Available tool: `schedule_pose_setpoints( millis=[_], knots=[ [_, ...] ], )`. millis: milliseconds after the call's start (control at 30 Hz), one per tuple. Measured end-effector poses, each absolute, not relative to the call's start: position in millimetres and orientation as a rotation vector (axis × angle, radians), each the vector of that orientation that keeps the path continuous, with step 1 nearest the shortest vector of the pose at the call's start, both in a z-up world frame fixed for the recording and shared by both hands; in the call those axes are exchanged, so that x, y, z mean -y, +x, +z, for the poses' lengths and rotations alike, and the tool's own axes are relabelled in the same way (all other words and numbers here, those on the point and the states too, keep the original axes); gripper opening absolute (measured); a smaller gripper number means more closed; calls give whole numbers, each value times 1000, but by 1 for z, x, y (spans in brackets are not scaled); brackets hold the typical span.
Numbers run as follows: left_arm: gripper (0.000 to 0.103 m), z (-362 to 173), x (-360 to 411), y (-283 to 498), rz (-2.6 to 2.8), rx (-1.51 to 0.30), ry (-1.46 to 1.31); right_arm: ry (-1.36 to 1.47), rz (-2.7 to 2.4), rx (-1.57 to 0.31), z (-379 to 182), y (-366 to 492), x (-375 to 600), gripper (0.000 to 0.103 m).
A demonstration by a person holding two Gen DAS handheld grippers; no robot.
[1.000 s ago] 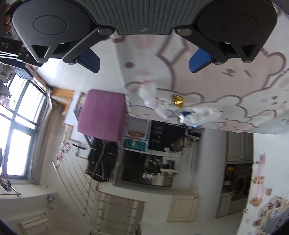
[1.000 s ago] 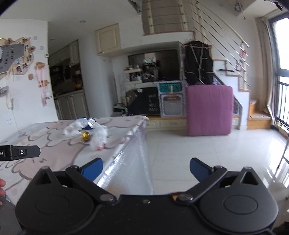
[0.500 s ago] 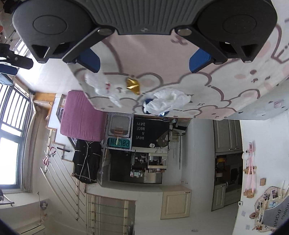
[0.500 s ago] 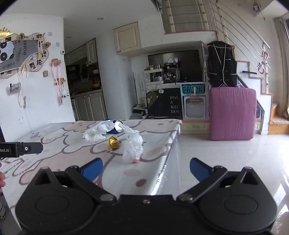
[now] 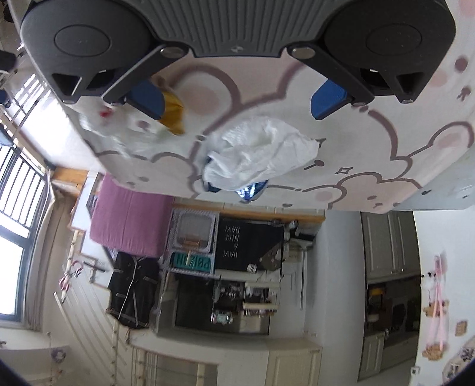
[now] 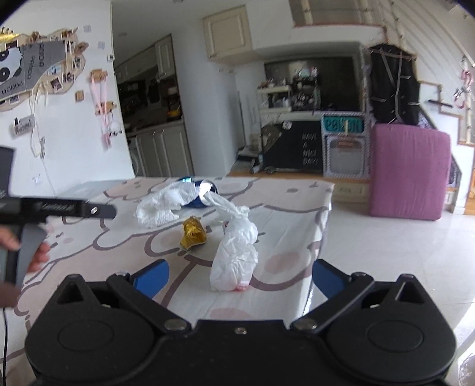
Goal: Collect trash
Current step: 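Grasp the white tissue with the left tool while the right tool grasps the white plastic bag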
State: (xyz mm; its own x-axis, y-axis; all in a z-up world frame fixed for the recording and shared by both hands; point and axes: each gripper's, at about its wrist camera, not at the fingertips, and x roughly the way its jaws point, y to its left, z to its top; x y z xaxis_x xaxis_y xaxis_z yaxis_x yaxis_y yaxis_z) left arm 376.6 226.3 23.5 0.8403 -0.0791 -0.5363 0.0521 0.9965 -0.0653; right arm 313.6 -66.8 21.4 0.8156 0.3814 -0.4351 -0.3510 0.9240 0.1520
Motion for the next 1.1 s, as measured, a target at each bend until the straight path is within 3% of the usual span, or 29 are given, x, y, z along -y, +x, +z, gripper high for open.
schedule_pose_setpoints(
  millis=[300, 600, 633, 700, 767, 800, 867, 933, 1100],
  knots=[
    [103, 0, -255, 485, -18, -660, -94, 100, 437, -570, 13, 380, 65, 103],
    [103, -27, -257, 535, -15, -724, -117, 91, 500, -644, 5, 418, 54, 103],
    [99, -28, -255, 535, -27, -720, -125, 95, 507, -652, 4, 420, 53, 103],
    [83, -30, -246, 535, -47, -726, -110, 93, 513, -659, 3, 423, 51, 103],
    [61, -32, -237, 532, -47, -729, -62, 90, 519, -662, 2, 424, 50, 103],
    [55, -31, -233, 529, -51, -725, -39, 90, 522, -664, 2, 425, 49, 103],
    [29, -29, -228, 523, -56, -721, -16, 86, 531, -671, 1, 426, 46, 103],
    [14, -24, -227, 514, -49, -723, -8, 75, 539, -676, 0, 425, 42, 102],
    [12, -7, -231, 484, -50, -749, -57, 74, 560, -696, -2, 424, 37, 96]
  ],
)
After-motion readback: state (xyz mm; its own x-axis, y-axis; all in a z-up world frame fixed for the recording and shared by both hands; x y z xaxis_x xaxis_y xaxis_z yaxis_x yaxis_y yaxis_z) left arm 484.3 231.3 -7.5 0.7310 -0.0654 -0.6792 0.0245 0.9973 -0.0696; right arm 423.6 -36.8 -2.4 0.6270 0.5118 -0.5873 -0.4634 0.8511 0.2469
